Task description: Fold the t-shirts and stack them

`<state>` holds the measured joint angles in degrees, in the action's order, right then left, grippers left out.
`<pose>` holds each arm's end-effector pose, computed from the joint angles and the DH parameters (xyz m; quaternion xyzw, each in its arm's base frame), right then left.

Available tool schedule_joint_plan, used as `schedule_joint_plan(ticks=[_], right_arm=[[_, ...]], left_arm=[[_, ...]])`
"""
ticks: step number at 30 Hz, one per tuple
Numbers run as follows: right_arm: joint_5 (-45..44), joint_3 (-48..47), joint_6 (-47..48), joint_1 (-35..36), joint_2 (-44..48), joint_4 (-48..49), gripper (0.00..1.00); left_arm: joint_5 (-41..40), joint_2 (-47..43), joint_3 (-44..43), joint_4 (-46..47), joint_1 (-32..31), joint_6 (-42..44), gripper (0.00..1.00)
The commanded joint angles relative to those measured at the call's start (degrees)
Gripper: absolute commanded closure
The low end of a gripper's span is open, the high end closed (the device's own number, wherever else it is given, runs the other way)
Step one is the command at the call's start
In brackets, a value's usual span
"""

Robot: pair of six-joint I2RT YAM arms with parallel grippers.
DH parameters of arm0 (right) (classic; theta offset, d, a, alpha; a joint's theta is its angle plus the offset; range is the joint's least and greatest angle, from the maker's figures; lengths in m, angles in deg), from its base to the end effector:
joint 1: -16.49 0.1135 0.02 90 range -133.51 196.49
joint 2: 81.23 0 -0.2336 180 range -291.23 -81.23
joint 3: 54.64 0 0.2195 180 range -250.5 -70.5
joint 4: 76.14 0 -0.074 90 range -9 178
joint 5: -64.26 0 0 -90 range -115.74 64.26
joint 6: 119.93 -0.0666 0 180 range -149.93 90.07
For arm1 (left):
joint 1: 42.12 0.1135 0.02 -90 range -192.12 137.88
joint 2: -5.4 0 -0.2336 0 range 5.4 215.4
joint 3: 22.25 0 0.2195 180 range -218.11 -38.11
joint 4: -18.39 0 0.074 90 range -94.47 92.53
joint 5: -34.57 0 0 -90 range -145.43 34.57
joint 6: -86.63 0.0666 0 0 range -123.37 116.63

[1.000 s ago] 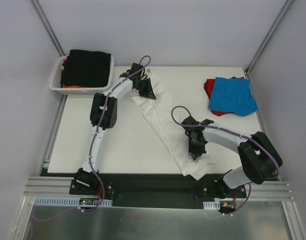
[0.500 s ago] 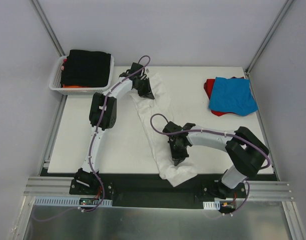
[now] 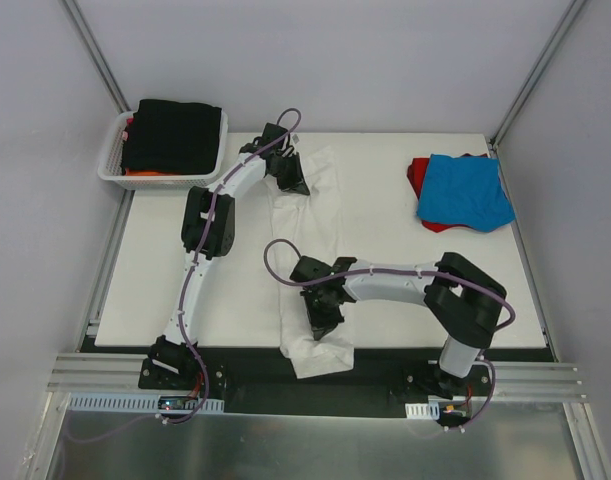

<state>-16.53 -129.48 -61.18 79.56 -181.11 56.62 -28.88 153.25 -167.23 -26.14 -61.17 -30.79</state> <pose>0.1270 0.2736 0.1176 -0.2819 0.9438 0.1665 0.0462 0.4888 -0.2003 0.1285 0.0170 0.9105 -0.3361 0.2405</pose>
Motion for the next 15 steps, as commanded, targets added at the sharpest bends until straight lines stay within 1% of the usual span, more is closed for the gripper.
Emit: schedule_joint_plan(ticks=[1, 9, 15], right_arm=[[0.6, -2.9, -1.7, 1.5, -3.1, 0.0, 0.99], [1.3, -10.3, -1.3, 3.1, -7.7, -1.1, 0.99], [0.5, -10.4, -0.8, 3.2, -7.4, -1.8, 0.99]], left_arm=[[-3.7, 2.4, -1.0, 0.0, 0.7, 1.1, 1.0], [-2.9, 2.3, -1.0, -0.1, 0.7, 0.3, 0.99], [-2.7, 2.2, -0.9, 0.0, 1.0, 0.5, 0.99]])
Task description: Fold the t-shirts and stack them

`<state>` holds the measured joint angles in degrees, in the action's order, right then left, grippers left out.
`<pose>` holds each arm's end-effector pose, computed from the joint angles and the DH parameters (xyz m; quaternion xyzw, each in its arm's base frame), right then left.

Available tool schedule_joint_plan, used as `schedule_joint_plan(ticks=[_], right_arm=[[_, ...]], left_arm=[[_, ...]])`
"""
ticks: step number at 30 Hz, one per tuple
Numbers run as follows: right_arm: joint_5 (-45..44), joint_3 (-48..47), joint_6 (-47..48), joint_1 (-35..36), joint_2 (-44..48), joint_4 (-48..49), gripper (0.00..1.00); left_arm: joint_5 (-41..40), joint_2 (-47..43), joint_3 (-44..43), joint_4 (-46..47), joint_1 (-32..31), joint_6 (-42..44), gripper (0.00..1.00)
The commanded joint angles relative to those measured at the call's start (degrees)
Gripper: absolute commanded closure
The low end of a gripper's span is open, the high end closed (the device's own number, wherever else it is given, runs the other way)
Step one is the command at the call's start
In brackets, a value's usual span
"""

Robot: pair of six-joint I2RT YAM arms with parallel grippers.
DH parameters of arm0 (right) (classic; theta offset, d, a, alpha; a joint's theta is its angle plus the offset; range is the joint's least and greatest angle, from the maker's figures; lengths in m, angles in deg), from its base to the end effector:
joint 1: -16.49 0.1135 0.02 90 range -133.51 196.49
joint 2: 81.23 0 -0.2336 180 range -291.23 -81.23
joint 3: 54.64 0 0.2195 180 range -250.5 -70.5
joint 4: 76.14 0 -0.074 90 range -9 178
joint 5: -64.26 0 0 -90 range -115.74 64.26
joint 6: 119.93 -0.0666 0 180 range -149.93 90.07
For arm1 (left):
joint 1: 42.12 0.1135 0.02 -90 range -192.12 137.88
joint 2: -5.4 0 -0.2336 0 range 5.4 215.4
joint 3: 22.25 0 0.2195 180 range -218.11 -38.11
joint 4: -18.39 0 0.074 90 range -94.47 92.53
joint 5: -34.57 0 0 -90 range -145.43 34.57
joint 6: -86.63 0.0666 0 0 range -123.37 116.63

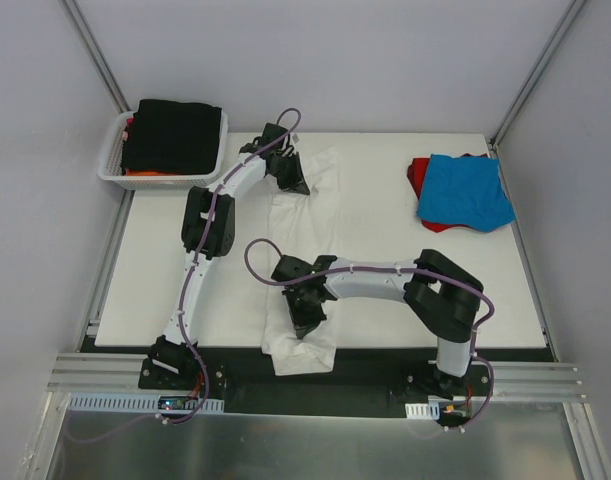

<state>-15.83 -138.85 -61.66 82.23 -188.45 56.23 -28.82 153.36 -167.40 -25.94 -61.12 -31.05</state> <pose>0.1282 0.3124 0.1191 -0.3011 0.9349 0.1821 0.0465 0.4896 -0.2001 0.1288 0.0153 0.9096 -0.3376 0.2416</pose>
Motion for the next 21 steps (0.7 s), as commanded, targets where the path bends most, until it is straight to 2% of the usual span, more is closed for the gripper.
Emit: schedule_joint_plan(ticks=[1, 2, 3, 4, 5, 6, 7, 9, 10, 11, 13, 15, 17, 19, 21], right_arm=[[-0.8, -0.9, -0.3, 0.5, 0.3, -1.7, 0.99], [-1.6, -0.6, -0.3, 0.6, 1.7, -2.9, 0.99], [-4.2, -0.5, -0.2, 0.5, 3.4, -3.8, 0.95], [-6.0, -0.3, -0.2, 0.6, 5.3, -4.6, 0.73], [-8.0, 0.0, 0.1, 0.6, 10.5, -6.6, 0.62], [-12.9, -0.4, 0.3, 0.5, 13.1, -8.2, 0.52], [-15.2, -0.9, 0.7, 0.5, 15.4, -10.0, 0.35], [-20.2, -2.5, 1.5, -0.1, 21.9, -15.8, 0.21], [-20.6, -2.4, 1.8, -0.7, 23.8, -16.9, 0.13], [-20.9, -2.0, 1.8, -2.2, 25.2, -18.9, 0.13], [-21.3, 1.4, 1.9, -3.6, 29.9, -19.3, 0.12], [-21.8, 5.2, 2.5, -5.0, 34.2, -18.9, 0.12], [-21.6, 7.6, 3.1, -5.8, 36.2, -17.8, 0.15], [-21.7, 11.1, 3.8, -5.9, 37.6, -17.1, 0.16], [-21.1, 13.2, 4.6, -5.8, 37.7, -15.1, 0.16]], left_arm=[[-2.9, 1.9, -0.3, -0.2, 1.0, 0.9, 0.99], [-3.0, 1.2, 1.3, -0.2, 1.1, 1.0, 0.98], [-3.2, -1.3, 2.5, -0.2, 1.0, 1.1, 0.88], [-5.1, -3.4, 4.2, -0.2, 1.0, 1.5, 0.82], [-7.1, -6.0, 8.6, 0.0, 0.8, 1.6, 0.77], [-8.8, -12.6, 11.2, 1.2, 0.3, 1.8, 0.67], [-10.7, -16.3, 13.6, 1.7, -0.2, 2.5, 0.61], [-16.1, -26.7, 18.0, 1.7, -1.5, 2.8, 0.5], [-17.2, -29.7, 18.8, 1.4, -2.0, 2.3, 0.36], [-18.1, -35.1, 20.4, 0.7, -2.3, 1.8, 0.27], [-18.7, -40.3, 23.5, -1.7, -2.6, -1.5, 0.11], [-18.4, -48.1, 32.8, -1.8, -2.6, -3.5, 0.01], [-18.3, -55.4, 42.8, -1.9, -2.8, -4.9, 0.01], [-16.7, -59.8, 48.9, -2.0, -3.7, -5.4, 0.01], [-16.1, -66.0, 57.5, -2.9, -5.0, -5.9, 0.08]])
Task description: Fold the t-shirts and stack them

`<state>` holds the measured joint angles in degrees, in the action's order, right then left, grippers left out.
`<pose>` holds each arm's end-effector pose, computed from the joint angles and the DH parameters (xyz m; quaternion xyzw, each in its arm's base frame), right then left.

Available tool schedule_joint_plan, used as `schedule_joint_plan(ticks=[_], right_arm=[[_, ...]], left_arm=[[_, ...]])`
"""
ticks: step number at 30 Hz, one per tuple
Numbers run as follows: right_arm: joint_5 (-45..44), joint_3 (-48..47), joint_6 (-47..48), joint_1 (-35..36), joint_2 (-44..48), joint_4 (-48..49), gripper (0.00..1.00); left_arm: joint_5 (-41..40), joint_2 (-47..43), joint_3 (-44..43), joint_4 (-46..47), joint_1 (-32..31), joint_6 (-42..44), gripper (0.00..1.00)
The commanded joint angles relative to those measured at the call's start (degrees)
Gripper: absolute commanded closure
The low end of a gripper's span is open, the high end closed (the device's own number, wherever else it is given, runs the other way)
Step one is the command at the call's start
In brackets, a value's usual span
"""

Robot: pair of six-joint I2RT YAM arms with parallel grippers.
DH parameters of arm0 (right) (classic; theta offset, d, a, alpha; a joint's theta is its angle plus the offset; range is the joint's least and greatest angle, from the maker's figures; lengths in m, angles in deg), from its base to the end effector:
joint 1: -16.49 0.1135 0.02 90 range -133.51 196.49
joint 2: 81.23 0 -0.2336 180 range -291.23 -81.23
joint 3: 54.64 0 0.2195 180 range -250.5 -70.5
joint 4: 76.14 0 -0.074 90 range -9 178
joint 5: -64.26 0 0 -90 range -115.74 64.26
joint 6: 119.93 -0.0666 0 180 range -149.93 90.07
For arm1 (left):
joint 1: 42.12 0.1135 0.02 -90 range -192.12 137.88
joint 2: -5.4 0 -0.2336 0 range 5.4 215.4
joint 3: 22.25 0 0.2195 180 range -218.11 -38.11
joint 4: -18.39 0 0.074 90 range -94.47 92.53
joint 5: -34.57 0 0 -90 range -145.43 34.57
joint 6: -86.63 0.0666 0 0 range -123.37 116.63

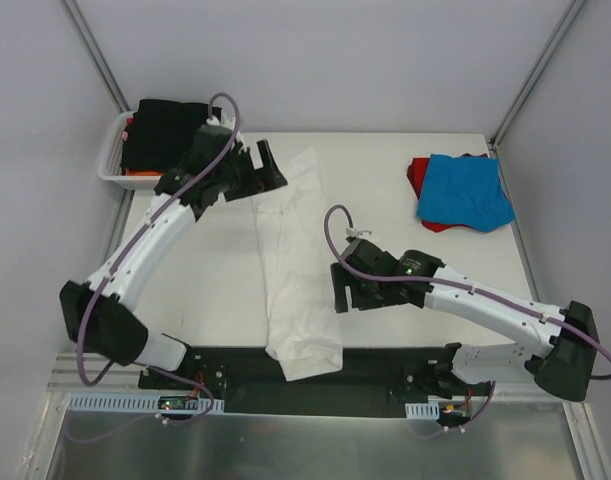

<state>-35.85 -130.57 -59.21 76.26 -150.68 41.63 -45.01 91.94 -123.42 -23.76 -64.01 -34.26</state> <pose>0.1282 0.1969 0.2416 -0.2253 0.9253 0.1456 0.2682 0.3129 -0.1387 0.3377 -0.0199 0.8525 -0.2991 0.4281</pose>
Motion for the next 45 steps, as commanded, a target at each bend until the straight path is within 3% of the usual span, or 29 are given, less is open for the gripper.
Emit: schedule_joint_plan(ticks=[1, 2, 6, 11, 19, 31, 39, 45], right_arm=[[-0.8, 6.6, 2.4, 0.1, -0.6, 0.3, 0.16], [-0.7, 7.1, 2.9, 0.1, -1.0, 1.4, 0.17], [-0.6, 8.0, 4.2, -0.1, -3.7, 3.7, 0.39], [3.7, 12.5, 3.0, -0.4, -2.9, 8.0, 0.33], [9.1, 21.6, -0.2, -0.4, 4.1, 11.7, 0.33], [13.9, 26.9, -2.3, 0.6, 9.8, 12.2, 0.28], [14.6, 30.2, -4.6, 2.4, 3.7, 19.8, 0.32], [13.4, 26.1, -4.2, 5.6, -3.0, 22.3, 0.34]], left_arm=[[0.3, -6.5, 16.2, -5.5, -3.3, -3.5, 0.12], [0.1, -10.0, 21.3, -5.9, -5.5, -4.2, 0.24], [-2.9, -17.8, 31.4, -7.6, -11.6, -10.1, 0.28], [-5.0, -25.2, 39.0, -9.8, -14.1, -13.8, 0.27], [-5.0, -33.5, 48.0, -13.4, -15.5, -18.1, 0.26], [-6.2, -31.1, 51.0, -14.0, -27.1, -24.6, 0.24], [-12.1, -27.1, 53.0, -12.0, -38.3, -35.6, 0.29], [-15.9, -18.5, 49.9, -12.0, -43.1, -41.9, 0.31]])
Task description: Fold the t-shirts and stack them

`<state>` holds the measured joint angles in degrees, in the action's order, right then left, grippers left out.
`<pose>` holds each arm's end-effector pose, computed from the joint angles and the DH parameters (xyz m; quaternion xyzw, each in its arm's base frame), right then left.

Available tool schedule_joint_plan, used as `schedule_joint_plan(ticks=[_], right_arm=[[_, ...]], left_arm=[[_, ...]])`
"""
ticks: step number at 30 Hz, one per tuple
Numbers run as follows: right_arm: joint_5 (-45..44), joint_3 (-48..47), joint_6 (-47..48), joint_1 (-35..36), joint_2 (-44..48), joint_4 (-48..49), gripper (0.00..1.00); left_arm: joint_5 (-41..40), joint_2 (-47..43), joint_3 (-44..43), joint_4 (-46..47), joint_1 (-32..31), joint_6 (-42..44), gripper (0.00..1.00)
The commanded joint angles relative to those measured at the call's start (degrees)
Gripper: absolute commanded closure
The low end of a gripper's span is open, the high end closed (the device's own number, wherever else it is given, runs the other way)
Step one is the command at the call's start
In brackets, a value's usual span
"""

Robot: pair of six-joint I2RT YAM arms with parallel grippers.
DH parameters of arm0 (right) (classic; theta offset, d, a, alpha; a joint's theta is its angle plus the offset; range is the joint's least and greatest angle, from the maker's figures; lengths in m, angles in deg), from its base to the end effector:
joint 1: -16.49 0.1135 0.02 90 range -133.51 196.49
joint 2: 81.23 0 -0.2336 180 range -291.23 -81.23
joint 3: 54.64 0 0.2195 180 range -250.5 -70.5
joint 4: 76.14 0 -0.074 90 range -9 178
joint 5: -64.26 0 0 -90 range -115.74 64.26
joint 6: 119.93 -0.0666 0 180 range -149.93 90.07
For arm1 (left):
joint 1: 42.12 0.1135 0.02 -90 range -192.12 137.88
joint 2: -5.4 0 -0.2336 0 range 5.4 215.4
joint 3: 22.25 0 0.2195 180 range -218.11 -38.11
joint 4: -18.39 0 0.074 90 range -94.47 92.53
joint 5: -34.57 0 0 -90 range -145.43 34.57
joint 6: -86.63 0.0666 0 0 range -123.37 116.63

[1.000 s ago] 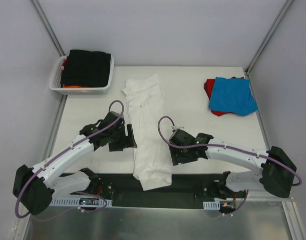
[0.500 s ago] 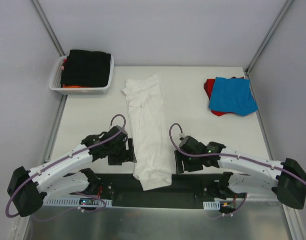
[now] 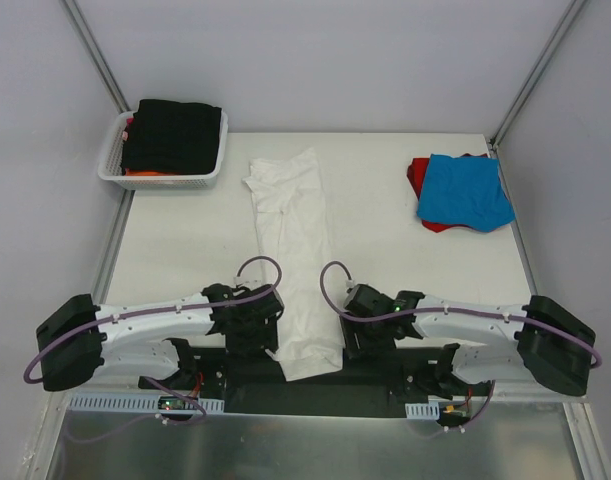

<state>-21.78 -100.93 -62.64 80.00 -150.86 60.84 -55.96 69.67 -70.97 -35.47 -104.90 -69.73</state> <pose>0.0835 0.1780 0.1169 -0.2666 0.9412 0.1750 0.1115 0.0827 -0.1593 0.1335 -0.0316 0.9834 -0.1594 0.0809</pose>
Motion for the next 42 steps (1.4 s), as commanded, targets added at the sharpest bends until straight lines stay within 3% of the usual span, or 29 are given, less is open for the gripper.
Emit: schedule_joint_plan(ticks=[1, 7, 13, 20, 27, 32, 38, 42], right_arm=[[-0.8, -4.0, -0.6, 2.1, -3.3, 3.1, 0.34], [-1.1, -5.1, -1.0, 3.5, -5.1, 3.3, 0.35], [-1.3, -7.1, -0.4, 3.5, -5.8, 2.5, 0.36], [-1.8, -8.2, -0.5, 3.6, -6.3, 1.8, 0.36], [-6.8, -9.9, -2.3, 3.6, 3.7, -3.2, 0.32], [-2.3, -2.0, -5.3, 2.3, 11.7, 9.7, 0.32], [1.4, 3.1, -8.9, 1.0, 9.3, 17.9, 0.32], [1.6, 1.7, -8.2, 1.1, 6.5, 17.8, 0.32]], left_arm=[[-5.3, 5.5, -3.3, -0.2, -2.9, -6.8, 0.31], [-6.8, 11.3, -9.5, 0.3, -3.9, -4.3, 0.3], [-8.5, 9.9, -12.4, 0.1, -4.0, -2.6, 0.3], [-7.8, 9.3, -8.5, 2.5, -5.4, -4.9, 0.3], [-8.7, 1.4, -2.1, 7.2, -5.9, -7.7, 0.3], [-8.4, -1.1, 0.8, 9.3, -5.9, -8.6, 0.29], [-7.4, 1.2, 2.0, 12.5, -5.9, -7.7, 0.29], [-7.2, 1.2, 3.9, 16.6, -5.9, -7.9, 0.28]])
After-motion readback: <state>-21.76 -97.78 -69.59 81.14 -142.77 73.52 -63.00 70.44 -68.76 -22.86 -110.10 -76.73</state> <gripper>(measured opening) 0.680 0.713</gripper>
